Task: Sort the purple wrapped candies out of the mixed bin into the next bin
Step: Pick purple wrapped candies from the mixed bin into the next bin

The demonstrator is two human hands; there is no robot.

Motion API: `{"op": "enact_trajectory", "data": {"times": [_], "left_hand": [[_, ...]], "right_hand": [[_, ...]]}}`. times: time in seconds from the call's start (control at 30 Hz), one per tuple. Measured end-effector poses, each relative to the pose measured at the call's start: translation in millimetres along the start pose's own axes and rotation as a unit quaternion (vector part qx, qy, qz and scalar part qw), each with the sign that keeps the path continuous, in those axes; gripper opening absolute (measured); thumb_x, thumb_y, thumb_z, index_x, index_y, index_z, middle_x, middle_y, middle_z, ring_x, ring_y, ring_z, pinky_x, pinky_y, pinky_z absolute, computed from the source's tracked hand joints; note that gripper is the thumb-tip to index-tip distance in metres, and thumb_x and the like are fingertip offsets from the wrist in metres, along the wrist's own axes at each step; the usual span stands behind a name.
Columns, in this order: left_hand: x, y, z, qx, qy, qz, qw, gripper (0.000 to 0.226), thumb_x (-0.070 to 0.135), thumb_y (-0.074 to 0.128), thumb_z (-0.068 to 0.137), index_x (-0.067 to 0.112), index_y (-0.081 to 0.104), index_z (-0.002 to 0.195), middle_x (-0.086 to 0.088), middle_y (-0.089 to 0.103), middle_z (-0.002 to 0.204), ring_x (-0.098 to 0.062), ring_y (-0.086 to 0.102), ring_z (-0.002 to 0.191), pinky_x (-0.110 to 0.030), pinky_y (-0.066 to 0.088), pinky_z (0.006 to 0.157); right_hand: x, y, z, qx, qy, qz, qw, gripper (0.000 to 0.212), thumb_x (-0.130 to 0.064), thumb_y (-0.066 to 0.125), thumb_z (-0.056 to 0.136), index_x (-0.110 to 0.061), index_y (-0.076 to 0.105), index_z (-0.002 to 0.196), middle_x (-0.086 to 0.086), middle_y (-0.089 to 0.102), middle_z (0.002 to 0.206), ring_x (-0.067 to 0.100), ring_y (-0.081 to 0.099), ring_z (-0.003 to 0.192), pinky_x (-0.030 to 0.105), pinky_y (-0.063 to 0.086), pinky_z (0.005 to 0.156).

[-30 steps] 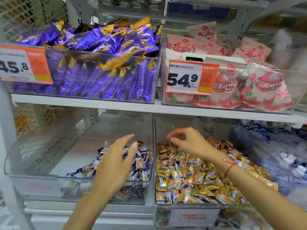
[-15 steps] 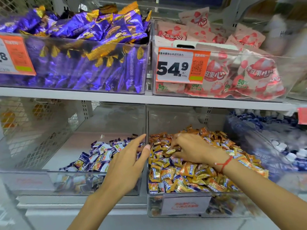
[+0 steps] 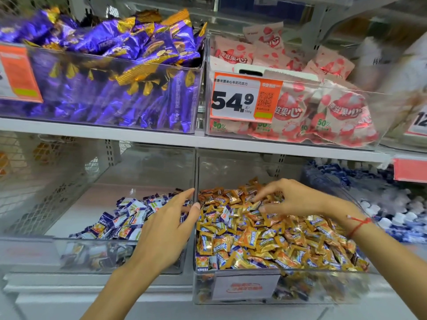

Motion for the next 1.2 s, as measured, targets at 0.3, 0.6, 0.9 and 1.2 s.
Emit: {"op": "enact_trajectory", "data": {"times": [0.3,0.6,0.9,1.2], "left_hand": [[-0.7,0.0,6.2,0.004,-0.012,-0.044,0.999,0.043,0.044,0.047,0.095,0.039,0.045,0.138,0.013,0.059,0.127,-0.007,0.062,0.092,-0.028,0.044,0.080],[27.6,7.1,6.2,0.063,0.124,-0.120,0.983,0.052,0.053,0.062,0.081,0.046,0.049,0.131,0.031,0.045,0.136,0.014,0.036,0.128,-0.025,0.030,0.112],[26.4,-3.1,9.9,0.152,0.083,-0.245,0.954,0.029,0.016,0.068,0.087,0.035,0.069,0.109,0.024,0.071,0.100,0.008,0.065,0.092,-0.013,0.052,0.082],[3.0,-13.7,14.9,0.041,-0.075,-0.402,0.912,0.026,0.015,0.048,0.100,0.031,0.068,0.108,0.012,0.067,0.108,0.001,0.064,0.099,-0.014,0.055,0.071]], "right_hand": [[-56.2,64.7,60.6,0.011,-0.026,-0.183,0.983,0.041,-0.025,0.068,0.088,-0.018,0.059,0.127,0.005,0.062,0.125,0.026,0.056,0.115,0.037,0.049,0.088],[-63.0,25.6,0.8,0.106,-0.028,0.389,0.914,0.028,-0.030,0.062,0.093,-0.026,0.068,0.120,-0.013,0.069,0.111,0.000,0.063,0.102,0.019,0.050,0.088],[-77.6,33.7,14.1,0.151,-0.053,0.402,0.902,0.019,-0.028,0.057,0.096,-0.018,0.069,0.107,-0.002,0.074,0.099,0.007,0.069,0.092,0.020,0.054,0.081],[-53.6,70.8,65.4,-0.069,-0.062,-0.162,0.982,0.037,-0.038,0.067,0.088,-0.026,0.063,0.122,0.001,0.061,0.126,0.024,0.053,0.117,0.038,0.046,0.092]]}}
Point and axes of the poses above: each hand's wrist, its own z-axis towards the middle knuckle, its own y-axis out of the palm, x = y × z, the point moved 3 cm from there along z, towards the middle knuckle
